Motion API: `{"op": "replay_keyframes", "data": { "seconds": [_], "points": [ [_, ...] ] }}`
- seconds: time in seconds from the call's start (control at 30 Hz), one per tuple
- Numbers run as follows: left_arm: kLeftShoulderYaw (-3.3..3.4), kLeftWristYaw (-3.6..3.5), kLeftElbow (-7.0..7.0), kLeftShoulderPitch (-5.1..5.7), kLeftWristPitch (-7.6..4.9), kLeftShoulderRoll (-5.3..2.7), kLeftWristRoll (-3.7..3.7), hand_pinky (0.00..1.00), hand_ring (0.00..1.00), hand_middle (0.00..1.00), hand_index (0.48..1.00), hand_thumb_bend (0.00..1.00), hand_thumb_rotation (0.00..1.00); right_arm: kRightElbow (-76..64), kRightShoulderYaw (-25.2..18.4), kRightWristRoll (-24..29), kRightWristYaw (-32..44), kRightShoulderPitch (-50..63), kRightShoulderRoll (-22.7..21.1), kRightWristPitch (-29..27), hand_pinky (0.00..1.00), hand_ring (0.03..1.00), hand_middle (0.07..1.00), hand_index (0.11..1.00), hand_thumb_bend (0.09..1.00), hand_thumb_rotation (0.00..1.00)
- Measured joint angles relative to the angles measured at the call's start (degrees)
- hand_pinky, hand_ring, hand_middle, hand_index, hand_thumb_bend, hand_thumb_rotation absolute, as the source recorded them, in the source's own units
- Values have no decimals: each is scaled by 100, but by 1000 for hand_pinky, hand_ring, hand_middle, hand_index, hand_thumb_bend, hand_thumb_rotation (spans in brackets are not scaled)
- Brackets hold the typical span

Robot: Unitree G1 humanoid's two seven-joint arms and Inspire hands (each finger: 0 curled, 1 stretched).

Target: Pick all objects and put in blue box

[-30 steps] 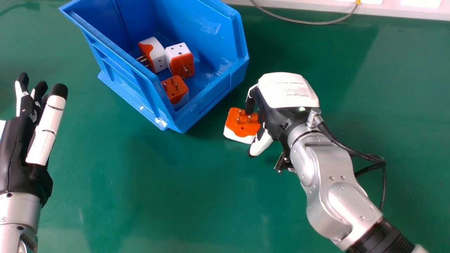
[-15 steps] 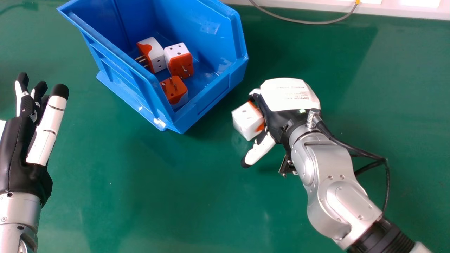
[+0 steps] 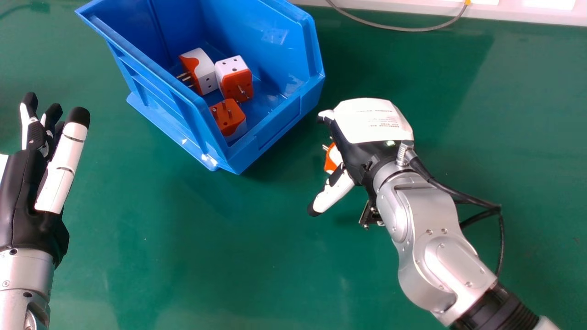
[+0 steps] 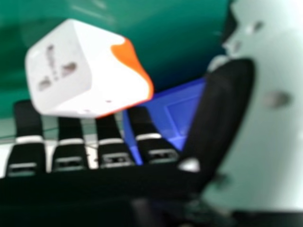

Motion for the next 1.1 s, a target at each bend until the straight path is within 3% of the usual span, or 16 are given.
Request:
{"op": "replay_keyframes", "data": {
  "seconds": [0.13,0.2,0.23,0.43,0.53,0.77,1.1],
  "points": [
    [0,0,0,0,0,0,1,1000,1000,1000,1000,601,746,104,-148,238,-283,1,58,-211,595,712,780,765,897,165],
    [-1,0,0,0,0,0,2,1000,1000,1000,1000,601,746,238,-173,277,-461,0,50,-355,595,712,780,765,897,165],
    [-1,1,0,0,1,0,3,1000,1000,1000,1000,602,747,315,-175,333,-551,0,42,-434,541,641,717,713,820,132],
    [-1,-6,-9,4,1,1,2,1000,1000,1000,1000,605,748,726,-163,384,-1009,-29,-96,-890,394,498,587,623,668,67],
    [-2,-9,-19,15,1,2,3,1000,1000,1000,1000,605,748,970,-157,383,-1215,-100,-191,-1109,394,498,587,623,668,67],
    [1,-12,-15,17,1,14,3,1000,1000,1000,1000,606,749,1159,-157,384,-1485,-175,-302,-1365,313,413,525,572,573,27],
    [2,-17,-18,44,0,14,-3,1000,1000,1000,1000,596,745,1160,-163,439,-1228,-342,-317,-1378,253,368,488,562,538,14]
  ]
}}
